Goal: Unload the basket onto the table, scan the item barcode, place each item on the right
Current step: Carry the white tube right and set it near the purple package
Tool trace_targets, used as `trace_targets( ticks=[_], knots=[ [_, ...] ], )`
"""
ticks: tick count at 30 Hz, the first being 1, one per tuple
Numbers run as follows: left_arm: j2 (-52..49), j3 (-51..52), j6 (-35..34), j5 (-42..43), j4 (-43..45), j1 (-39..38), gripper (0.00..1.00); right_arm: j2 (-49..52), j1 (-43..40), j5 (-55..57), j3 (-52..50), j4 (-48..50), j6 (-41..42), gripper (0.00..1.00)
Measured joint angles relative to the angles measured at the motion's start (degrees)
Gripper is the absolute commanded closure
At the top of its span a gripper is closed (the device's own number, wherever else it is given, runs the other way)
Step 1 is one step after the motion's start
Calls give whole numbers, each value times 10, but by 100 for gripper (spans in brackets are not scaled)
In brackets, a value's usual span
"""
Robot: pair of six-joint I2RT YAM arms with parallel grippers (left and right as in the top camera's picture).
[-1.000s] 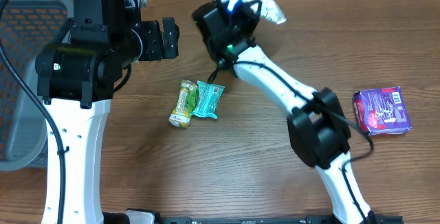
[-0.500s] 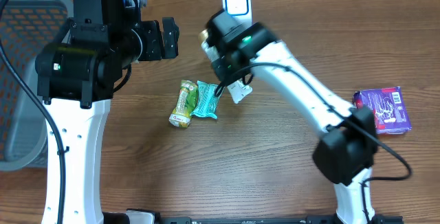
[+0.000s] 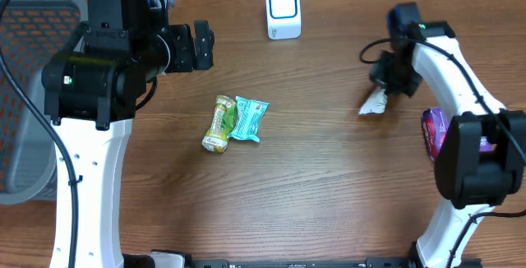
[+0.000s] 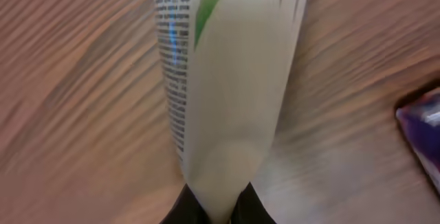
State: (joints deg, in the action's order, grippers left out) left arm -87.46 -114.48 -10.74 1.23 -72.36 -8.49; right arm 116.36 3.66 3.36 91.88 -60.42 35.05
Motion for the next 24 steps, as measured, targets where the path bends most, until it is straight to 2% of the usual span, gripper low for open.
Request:
trace_targets(
  ticks=[5, 12, 13, 14, 16, 17, 18, 22, 24],
  knots=[
    [0, 0, 0, 0, 0, 0, 0, -6, -54, 1, -76, 60, 69, 96],
    [0, 0, 0, 0, -1, 0, 0, -10, -100, 23, -80, 14, 78, 96],
    [0, 0, 0, 0, -1, 0, 0, -10, -106, 24, -80, 8, 75, 89],
    [0, 0, 0, 0, -1, 0, 0, -10, -112, 26, -80, -2, 71, 73],
    [0, 0, 0, 0, -1, 0, 0, -10, -122, 34, -79, -27, 47, 51],
    [0, 0, 0, 0, -1, 0, 1, -10, -124, 37, -79, -32, 33, 46],
    [0, 0, 0, 0, -1, 0, 0, -10, -127, 40, -79, -37, 15, 34],
    [0, 0, 0, 0, -1, 0, 1, -35, -125, 16, -75, -40, -59, 27],
    [0, 0, 0, 0, -1, 0, 0, -64, -121, -35, -57, -40, -110, 24]
  ],
)
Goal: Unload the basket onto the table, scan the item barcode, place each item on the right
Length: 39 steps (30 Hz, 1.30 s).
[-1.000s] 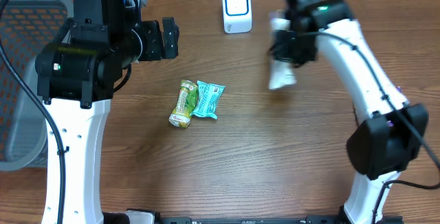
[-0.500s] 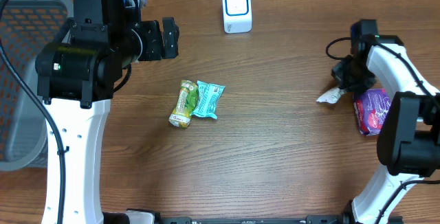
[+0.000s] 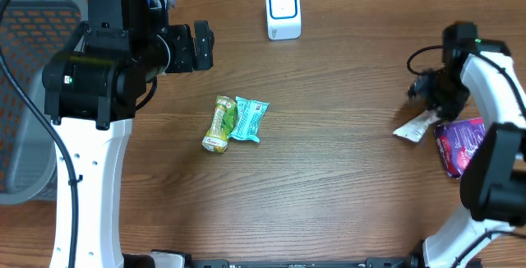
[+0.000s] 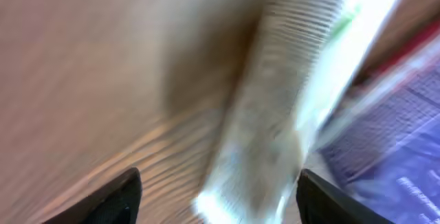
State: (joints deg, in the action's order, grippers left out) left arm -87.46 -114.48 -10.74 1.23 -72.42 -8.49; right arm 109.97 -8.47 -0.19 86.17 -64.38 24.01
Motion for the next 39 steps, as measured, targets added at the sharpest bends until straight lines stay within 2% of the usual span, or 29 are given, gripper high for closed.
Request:
trace_targets(
  ticks=[5, 8, 11, 16, 20, 23, 27, 31, 39],
  knots=[
    [0, 0, 0, 0, 0, 0, 1, -50, 61, -127, 27, 41, -64, 23],
    [0, 0, 0, 0, 0, 0, 0, -46, 143, -182, 28, 82, -49, 24],
    [0, 0, 0, 0, 0, 0, 0, -42, 203, -200, 24, 124, -12, 32],
    [0, 0, 0, 0, 0, 0, 0, -38, 281, -209, -34, 213, 53, 33],
    [0, 0, 0, 0, 0, 0, 0, -31, 358, -210, -132, 339, 139, 38],
    [0, 0, 0, 0, 0, 0, 0, -31, 405, -210, -174, 395, 186, 41],
    [0, 0, 0, 0, 0, 0, 1, -29, 459, -212, -198, 459, 237, 50],
    [0, 0, 0, 0, 0, 0, 0, -29, 498, -163, -199, 467, 270, 50],
    [0, 0, 0, 0, 0, 0, 0, -28, 539, -94, -199, 472, 281, 50]
  ],
)
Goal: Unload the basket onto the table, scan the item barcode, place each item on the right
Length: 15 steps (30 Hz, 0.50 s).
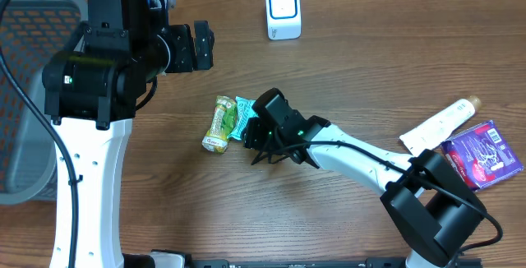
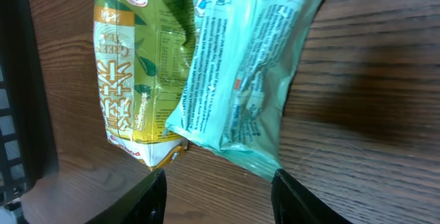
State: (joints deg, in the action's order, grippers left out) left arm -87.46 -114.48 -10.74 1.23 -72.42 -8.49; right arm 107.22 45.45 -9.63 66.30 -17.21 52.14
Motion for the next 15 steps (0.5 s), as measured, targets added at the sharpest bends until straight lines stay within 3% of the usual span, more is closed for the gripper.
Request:
trace_targets(
  ticks=[10, 15],
  knots=[
    [0, 0, 0, 0, 0, 0, 0, 56, 2, 17, -1, 54, 16, 53],
    [0, 0, 0, 0, 0, 0, 1, 57, 2, 18, -1, 57, 14, 79]
  ],
)
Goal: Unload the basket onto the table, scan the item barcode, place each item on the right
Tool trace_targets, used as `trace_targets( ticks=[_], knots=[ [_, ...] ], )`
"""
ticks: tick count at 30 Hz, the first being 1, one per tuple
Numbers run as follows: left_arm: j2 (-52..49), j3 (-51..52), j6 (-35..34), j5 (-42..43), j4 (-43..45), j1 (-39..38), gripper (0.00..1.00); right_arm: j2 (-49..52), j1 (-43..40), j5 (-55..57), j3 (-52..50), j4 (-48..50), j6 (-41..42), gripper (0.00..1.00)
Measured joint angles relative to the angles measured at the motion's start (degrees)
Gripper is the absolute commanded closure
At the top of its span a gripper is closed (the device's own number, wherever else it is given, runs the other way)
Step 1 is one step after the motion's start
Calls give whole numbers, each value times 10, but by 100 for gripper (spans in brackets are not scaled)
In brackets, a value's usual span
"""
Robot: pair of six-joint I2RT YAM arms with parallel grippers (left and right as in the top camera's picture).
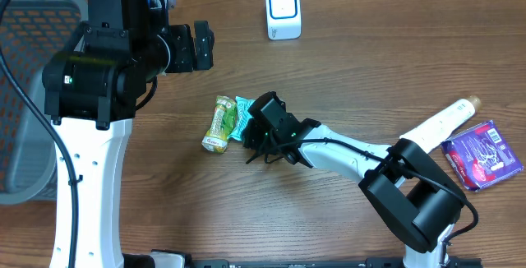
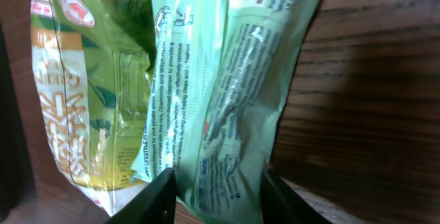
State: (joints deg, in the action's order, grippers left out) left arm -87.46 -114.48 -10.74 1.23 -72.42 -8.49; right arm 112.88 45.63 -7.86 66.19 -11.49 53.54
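Note:
A teal snack packet (image 2: 234, 93) lies flat at mid-table, its barcode at the far end; in the overhead view it (image 1: 246, 110) is mostly under my right wrist. My right gripper (image 2: 216, 198) is open, and its dark fingertips (image 2: 159, 195) straddle the packet's near end. Overlapping the packet's left edge is a green-yellow tea packet (image 2: 89, 93). The white barcode scanner (image 1: 283, 11) stands at the back centre. High at the left, away from the items, my left gripper (image 1: 196, 46) hangs open.
A white tube (image 1: 438, 125) and a purple packet (image 1: 484, 154) lie at the right edge. A grey mesh basket (image 1: 23, 95) stands at the far left, partly behind the left arm.
My right gripper has come closer to the teal packet, and its open fingers now sit on either side of the packet's near end. The left arm has not moved.
My right gripper was shut on the white tube to the right of the scanner. Then it was open at the far right, the tube lying beside the purple packet. Then it hung open over the two packets at mid-table, and now it straddles the teal one.

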Motion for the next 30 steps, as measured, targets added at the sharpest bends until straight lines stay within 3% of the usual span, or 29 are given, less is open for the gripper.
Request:
trace_targets(
  ticks=[3, 10, 14, 16, 18, 23, 24, 26, 28, 30],
  knots=[
    [0, 0, 0, 0, 0, 0, 1, 0, -5, -3, 0, -9, 1, 96],
    [0, 0, 0, 0, 0, 0, 1, -1, -36, -68, 0, -32, -38, 95],
    [0, 0, 0, 0, 0, 0, 0, -18, -78, -130, 1, -103, -115, 94],
    [0, 0, 0, 0, 0, 0, 1, -29, -107, -160, 8, -162, -186, 94],
    [0, 0, 0, 0, 0, 0, 0, -35, -148, -202, 25, -234, -312, 96],
    [0, 0, 0, 0, 0, 0, 1, -39, -212, -211, 50, -302, -563, 96],
    [0, 0, 0, 0, 0, 0, 0, -39, -221, -191, 51, -300, -602, 85],
    [0, 0, 0, 0, 0, 0, 0, -39, -231, -134, 51, -284, -650, 44],
    [0, 0, 0, 0, 0, 0, 0, -39, -234, -88, 56, -271, -661, 30],
    [0, 0, 0, 0, 0, 0, 0, -39, -235, -64, 66, -272, -657, 26]
  ],
)
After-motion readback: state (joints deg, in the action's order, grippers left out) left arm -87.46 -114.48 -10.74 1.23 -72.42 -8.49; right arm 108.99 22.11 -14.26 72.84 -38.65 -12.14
